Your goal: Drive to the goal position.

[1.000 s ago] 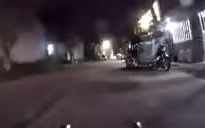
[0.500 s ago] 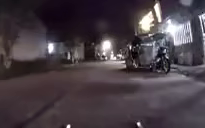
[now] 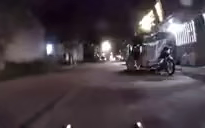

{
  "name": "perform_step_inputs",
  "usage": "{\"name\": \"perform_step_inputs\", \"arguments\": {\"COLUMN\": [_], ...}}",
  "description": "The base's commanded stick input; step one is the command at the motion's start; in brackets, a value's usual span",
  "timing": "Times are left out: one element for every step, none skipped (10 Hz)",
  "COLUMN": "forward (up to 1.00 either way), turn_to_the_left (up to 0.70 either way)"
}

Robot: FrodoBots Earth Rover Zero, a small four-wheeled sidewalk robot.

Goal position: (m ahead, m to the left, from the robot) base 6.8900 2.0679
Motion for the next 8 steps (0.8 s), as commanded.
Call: {"name": "perform_step_inputs", "arguments": {"forward": [0.63, 0.21, 0.32, 0.88, 1.0, 1.0, 1.0, 1.0], "turn_to_the_left": [0.0, 0.0, 0.0, 0.0, 0.0, 0.0, -0.07, -0.34]}}
